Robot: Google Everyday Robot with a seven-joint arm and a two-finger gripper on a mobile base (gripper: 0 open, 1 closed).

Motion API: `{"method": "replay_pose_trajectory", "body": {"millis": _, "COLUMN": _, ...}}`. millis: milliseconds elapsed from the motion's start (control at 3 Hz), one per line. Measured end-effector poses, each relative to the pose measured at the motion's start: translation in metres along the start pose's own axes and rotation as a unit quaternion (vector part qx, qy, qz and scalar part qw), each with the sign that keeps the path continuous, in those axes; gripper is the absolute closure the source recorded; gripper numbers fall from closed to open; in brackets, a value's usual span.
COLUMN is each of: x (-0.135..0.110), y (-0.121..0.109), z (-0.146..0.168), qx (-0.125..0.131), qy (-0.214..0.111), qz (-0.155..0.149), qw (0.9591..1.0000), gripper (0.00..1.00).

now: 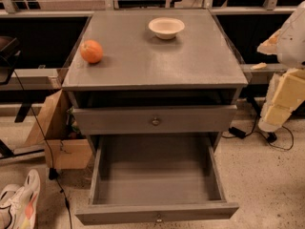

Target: Close middle drawer

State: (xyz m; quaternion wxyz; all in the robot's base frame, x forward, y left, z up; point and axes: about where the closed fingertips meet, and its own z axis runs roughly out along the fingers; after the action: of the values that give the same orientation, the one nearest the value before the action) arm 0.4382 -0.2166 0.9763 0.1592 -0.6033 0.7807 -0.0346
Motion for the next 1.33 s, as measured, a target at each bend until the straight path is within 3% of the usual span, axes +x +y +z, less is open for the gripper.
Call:
{"method": "replay_pose_trajectory", "body": {"millis": 667, "x": -0.001, "y": 0.008, "z": 0.010, "qx": 0.007, "qy": -0.010, "qz": -0.006, "qw": 0.9999, "gripper": 0.00}}
{"method": "replay_pose_trajectory", "body": {"millis": 1000, "x": 0.005, "y": 0.033, "z": 0.045, "qx": 0.007, "qy": -0.048, "qz": -0.016, "qw": 0.9987, "gripper": 0.00}}
{"method": "replay_pose_trajectory", "body": {"millis": 1333, "x": 0.017, "y": 0.072, "z": 0.106, "qx": -0.012, "qy": -0.112, "qz": -0.015, "qw": 0.9935, "gripper": 0.00}}
